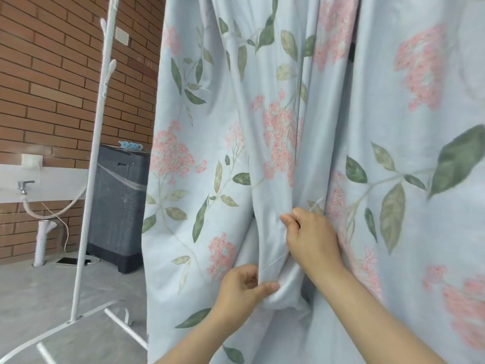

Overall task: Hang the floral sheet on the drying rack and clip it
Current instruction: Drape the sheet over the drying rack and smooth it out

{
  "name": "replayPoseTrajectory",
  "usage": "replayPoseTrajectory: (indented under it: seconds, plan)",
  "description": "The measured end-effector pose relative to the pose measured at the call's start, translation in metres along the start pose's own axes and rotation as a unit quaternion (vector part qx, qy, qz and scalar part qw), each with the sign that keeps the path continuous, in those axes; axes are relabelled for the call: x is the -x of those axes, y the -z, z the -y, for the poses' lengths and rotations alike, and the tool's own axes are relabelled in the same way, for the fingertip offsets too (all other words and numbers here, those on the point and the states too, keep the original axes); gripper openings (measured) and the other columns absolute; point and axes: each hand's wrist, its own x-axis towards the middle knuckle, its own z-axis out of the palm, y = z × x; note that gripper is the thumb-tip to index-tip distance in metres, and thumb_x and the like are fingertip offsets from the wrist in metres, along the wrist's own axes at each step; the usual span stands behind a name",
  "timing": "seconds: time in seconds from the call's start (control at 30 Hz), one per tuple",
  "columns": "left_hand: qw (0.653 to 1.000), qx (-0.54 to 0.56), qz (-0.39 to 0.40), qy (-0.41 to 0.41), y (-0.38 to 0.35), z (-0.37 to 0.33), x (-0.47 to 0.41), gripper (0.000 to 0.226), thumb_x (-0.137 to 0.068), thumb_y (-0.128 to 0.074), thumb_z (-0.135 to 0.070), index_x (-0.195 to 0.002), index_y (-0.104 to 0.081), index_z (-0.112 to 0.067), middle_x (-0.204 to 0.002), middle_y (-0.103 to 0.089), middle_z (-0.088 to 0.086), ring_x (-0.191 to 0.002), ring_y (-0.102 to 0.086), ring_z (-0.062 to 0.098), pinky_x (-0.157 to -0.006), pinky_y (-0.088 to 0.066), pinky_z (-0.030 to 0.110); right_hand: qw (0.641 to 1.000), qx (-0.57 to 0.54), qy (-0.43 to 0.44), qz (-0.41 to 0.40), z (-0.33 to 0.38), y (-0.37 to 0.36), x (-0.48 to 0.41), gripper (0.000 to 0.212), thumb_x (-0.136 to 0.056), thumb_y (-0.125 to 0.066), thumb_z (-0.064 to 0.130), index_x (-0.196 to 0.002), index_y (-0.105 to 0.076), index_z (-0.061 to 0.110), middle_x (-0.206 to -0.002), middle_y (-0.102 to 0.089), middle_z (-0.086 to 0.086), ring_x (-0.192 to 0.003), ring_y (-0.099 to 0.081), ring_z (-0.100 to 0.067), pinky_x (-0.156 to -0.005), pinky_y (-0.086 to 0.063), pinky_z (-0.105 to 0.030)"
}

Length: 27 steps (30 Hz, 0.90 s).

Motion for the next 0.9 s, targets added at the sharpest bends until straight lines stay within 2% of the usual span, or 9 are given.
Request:
replayPoseTrajectory:
  seconds: [0.13, 0.2, 0.27, 0.33, 0.43, 0.53, 0.67, 0.8, 0.9]
  plan:
    - [0.996, 0.088, 0.026, 0.009, 0.03, -0.058, -0.011, 0.039, -0.08, -0.072, -0.033, -0.102, -0.068, -0.001, -0.101, -0.072, 0.017, -0.093, -0.068, 0.027, -0.088, -0.054, 0.037, 1.0, 0.0, 0.005, 0.012, -0.01, 0.011, 0.008, 0.05, -0.093, -0.056, 0.02, -0.054, -0.026, 0.028, -0.062, -0.059, -0.01, -0.063, -0.053, -0.031, -0.057, -0.025, -0.03]
    - [0.989, 0.149, -0.005, 0.011, 0.041, -0.093, -0.029, 0.039, -0.089, -0.06, -0.033, -0.11, -0.064, -0.001, -0.106, -0.071, 0.015, -0.094, -0.069, 0.025, -0.085, -0.056, 0.032, 1.0, 0.001, 0.007, 0.016, -0.008, 0.012, 0.008, 0.049, -0.093, -0.056, 0.021, -0.054, -0.027, 0.026, -0.061, -0.058, -0.009, -0.06, -0.047, -0.027, -0.057, -0.023, -0.03]
    - [0.988, 0.155, -0.004, 0.0, 0.046, -0.124, -0.051, 0.038, -0.092, -0.055, -0.038, -0.108, -0.061, -0.004, -0.096, -0.071, 0.005, -0.09, -0.068, 0.025, -0.08, -0.056, 0.03, 1.0, -0.006, 0.007, 0.022, -0.003, 0.01, 0.008, 0.048, -0.093, -0.055, 0.022, -0.054, -0.028, 0.024, -0.056, -0.05, -0.002, -0.058, -0.04, -0.021, -0.056, -0.022, -0.031]
    - [0.991, 0.133, 0.002, -0.005, 0.045, -0.148, -0.067, 0.046, -0.084, -0.063, -0.05, -0.096, -0.056, -0.007, -0.079, -0.056, 0.008, -0.089, -0.061, 0.031, -0.081, -0.052, 0.033, 0.999, -0.013, 0.009, 0.029, 0.001, 0.01, 0.009, 0.046, -0.094, -0.054, 0.023, -0.054, -0.031, 0.023, -0.054, -0.043, 0.004, -0.057, -0.04, -0.02, -0.056, -0.022, -0.031]
    - [0.99, 0.124, -0.049, -0.036, 0.038, -0.166, -0.083, 0.04, -0.082, -0.068, -0.045, -0.092, -0.055, -0.009, -0.09, -0.061, 0.013, -0.088, -0.061, 0.026, -0.082, -0.048, 0.037, 0.999, -0.014, 0.009, 0.036, 0.004, 0.011, 0.01, 0.045, -0.094, -0.053, 0.025, -0.055, -0.031, 0.022, -0.051, -0.038, 0.006, -0.057, -0.04, -0.021, -0.055, -0.022, -0.032]
    - [0.98, 0.127, -0.125, -0.086, 0.035, -0.159, -0.087, 0.013, -0.091, -0.062, -0.022, -0.089, -0.062, -0.009, -0.077, -0.065, 0.006, -0.072, -0.063, 0.021, -0.072, -0.052, 0.036, 0.999, -0.002, 0.015, 0.033, 0.004, 0.012, 0.008, 0.047, -0.094, -0.053, 0.026, -0.055, -0.028, 0.022, -0.055, -0.044, -0.001, -0.06, -0.042, -0.025, -0.055, -0.025, -0.033]
    - [0.972, 0.135, -0.155, -0.111, 0.032, -0.122, -0.077, 0.033, -0.082, -0.068, -0.023, -0.101, -0.062, 0.003, -0.094, -0.067, 0.027, -0.088, -0.065, 0.04, -0.086, -0.051, 0.052, 0.999, 0.046, -0.005, 0.027, -0.017, 0.015, 0.007, 0.042, -0.094, -0.054, 0.027, -0.057, -0.036, 0.018, -0.068, -0.063, -0.013, -0.07, -0.057, -0.035, -0.056, -0.029, -0.033]
    - [0.969, 0.127, -0.183, -0.11, 0.012, -0.07, -0.057, 0.018, -0.082, -0.069, -0.015, -0.093, -0.066, -0.001, -0.088, -0.071, 0.013, -0.083, -0.067, 0.023, -0.075, -0.053, 0.034, 0.989, 0.13, -0.029, 0.065, -0.037, 0.019, 0.013, 0.022, -0.092, -0.053, 0.028, -0.079, -0.066, 0.016, -0.086, -0.071, -0.009, -0.086, -0.064, -0.032, -0.063, -0.042, -0.035]
    - [0.972, 0.117, -0.185, -0.081, -0.004, -0.031, -0.036, 0.007, -0.081, -0.07, -0.012, -0.086, -0.066, -0.009, -0.076, -0.071, -0.002, -0.073, -0.066, 0.01, -0.066, -0.052, 0.024, 0.973, 0.176, -0.04, 0.141, -0.042, 0.016, 0.02, 0.019, -0.089, -0.053, 0.025, -0.087, -0.069, 0.016, -0.091, -0.072, -0.007, -0.092, -0.064, -0.029, -0.067, -0.044, -0.033]
